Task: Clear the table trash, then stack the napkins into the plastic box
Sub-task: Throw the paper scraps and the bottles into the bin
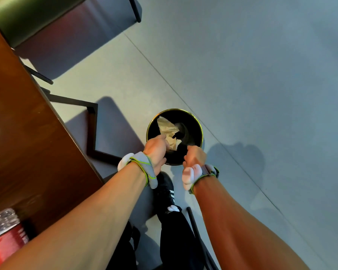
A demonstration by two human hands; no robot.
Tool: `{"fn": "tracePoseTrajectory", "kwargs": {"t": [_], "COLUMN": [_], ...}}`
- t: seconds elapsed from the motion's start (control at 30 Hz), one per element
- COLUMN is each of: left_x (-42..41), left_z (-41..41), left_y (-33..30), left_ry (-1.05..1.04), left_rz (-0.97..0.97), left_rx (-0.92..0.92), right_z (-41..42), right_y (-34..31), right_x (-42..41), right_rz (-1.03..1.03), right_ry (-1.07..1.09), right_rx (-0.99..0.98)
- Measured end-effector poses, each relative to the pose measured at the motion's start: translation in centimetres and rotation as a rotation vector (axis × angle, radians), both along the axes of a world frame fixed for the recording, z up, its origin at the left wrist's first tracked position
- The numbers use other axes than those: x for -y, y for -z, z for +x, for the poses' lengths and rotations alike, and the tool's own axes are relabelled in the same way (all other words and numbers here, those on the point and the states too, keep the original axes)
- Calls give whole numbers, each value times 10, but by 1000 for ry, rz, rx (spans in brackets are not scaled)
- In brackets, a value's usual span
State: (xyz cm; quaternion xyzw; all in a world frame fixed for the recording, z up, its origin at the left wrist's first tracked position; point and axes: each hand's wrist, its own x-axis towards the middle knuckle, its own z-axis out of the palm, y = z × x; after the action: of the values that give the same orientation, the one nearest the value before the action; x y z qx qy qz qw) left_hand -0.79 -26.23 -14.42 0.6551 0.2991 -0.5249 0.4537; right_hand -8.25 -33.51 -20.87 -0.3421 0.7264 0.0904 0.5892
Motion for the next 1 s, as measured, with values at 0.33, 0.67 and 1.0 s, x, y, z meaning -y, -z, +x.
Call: {"fn": "tracePoseTrajectory", "kwargs": {"t": [0.33, 0.67, 1.0], "left_x": [-50, -273, -388], "left_z": [-15, -7, -47], "left_y": [-91, -231, -220], "left_ry": [12, -279, -94], "left_rz": [-142, -115, 385], "left_rx": [178, 566, 746], "right_z": [-4, 41, 36], "right_y": [-57, -232, -238], "right_x": [-44, -199, -310], "right_rz": [-195, -244, -122], "right_ry": [-67, -525, -1003], "right_rx": [103, 634, 361]}}
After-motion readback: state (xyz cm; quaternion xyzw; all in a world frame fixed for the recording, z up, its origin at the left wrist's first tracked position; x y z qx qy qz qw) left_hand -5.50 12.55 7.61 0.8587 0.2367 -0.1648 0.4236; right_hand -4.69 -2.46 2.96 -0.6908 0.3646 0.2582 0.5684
